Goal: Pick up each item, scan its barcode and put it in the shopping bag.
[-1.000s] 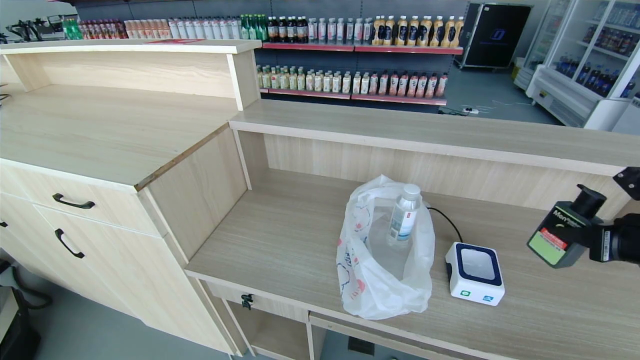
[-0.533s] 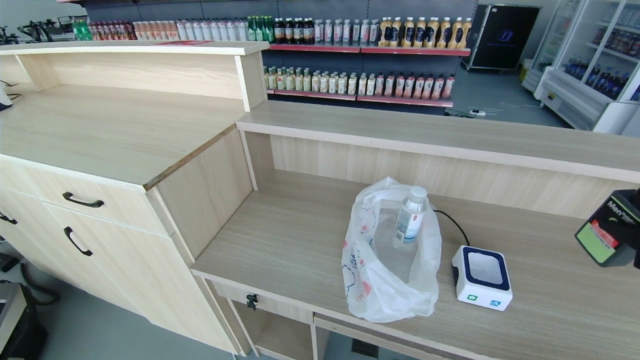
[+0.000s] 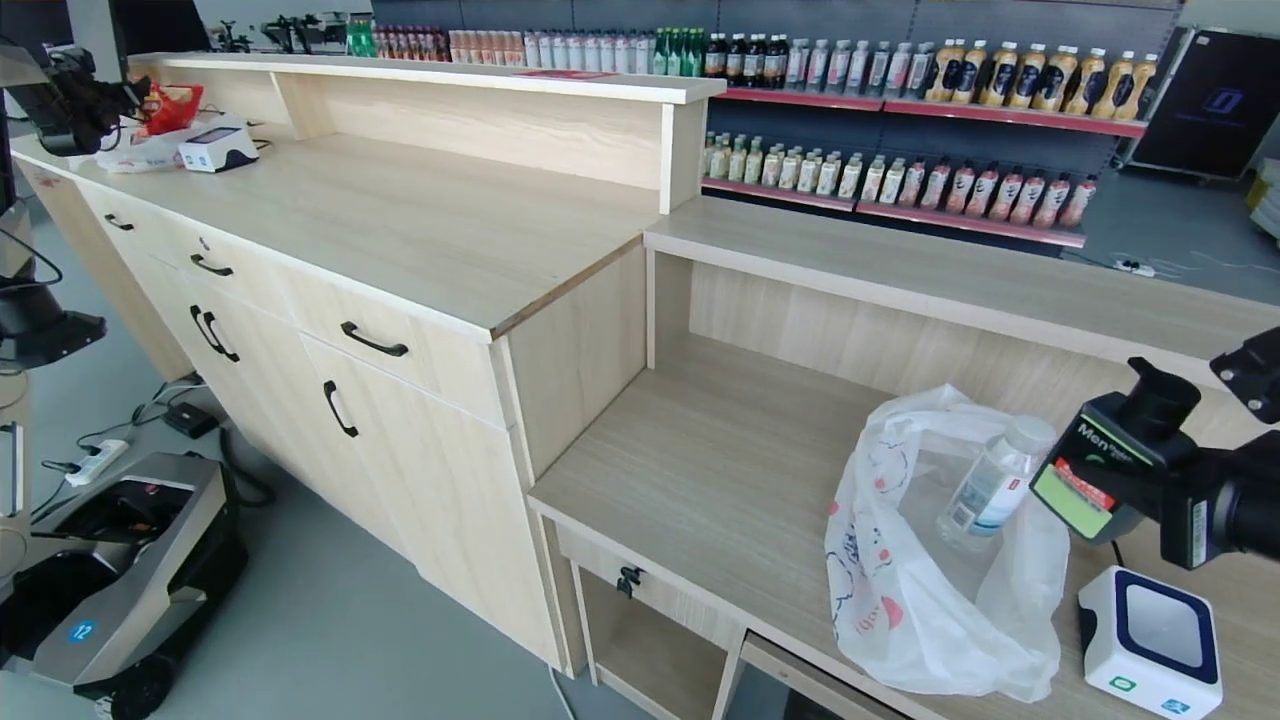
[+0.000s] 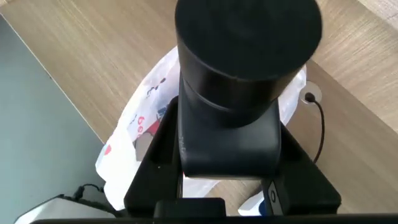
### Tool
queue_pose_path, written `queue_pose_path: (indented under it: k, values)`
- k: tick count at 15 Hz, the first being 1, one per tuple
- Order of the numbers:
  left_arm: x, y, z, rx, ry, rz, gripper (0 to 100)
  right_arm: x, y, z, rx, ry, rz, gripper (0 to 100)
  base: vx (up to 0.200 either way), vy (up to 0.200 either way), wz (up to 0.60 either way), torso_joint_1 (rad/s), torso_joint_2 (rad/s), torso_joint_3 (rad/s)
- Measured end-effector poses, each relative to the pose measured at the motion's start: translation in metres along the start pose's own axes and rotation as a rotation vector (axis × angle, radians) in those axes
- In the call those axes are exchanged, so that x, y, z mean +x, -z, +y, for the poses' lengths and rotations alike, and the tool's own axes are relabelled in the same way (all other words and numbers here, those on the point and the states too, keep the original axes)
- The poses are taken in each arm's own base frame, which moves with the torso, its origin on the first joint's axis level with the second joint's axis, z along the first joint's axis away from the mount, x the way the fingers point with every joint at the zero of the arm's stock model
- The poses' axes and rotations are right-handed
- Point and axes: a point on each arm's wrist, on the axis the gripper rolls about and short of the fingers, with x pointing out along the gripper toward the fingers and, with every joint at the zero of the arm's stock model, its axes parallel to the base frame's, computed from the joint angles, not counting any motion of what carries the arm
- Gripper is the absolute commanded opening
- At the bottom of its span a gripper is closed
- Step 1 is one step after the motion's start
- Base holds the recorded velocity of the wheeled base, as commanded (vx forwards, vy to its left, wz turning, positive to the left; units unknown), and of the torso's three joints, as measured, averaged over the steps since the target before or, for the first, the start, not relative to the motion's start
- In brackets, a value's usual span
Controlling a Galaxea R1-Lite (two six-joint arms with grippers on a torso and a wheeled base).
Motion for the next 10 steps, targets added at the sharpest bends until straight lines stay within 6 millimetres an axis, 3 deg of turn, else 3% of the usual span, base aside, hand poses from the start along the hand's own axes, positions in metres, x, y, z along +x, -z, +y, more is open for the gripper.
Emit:
queue_pose_path:
  k: [5,10]
  values:
    - [0.000,0.000,0.000,0.000,-0.001,0.000,100,0.046,0.032,-0.018,0.019,-0.065,0.103,0,0.000,0.000,0.00,0.000,0.00,0.000]
    - [0.000,0.000,0.000,0.000,-0.001,0.000,100,0.076,0.073,-0.042,-0.051,-0.224,0.127,0,0.000,0.000,0.00,0.000,0.00,0.000]
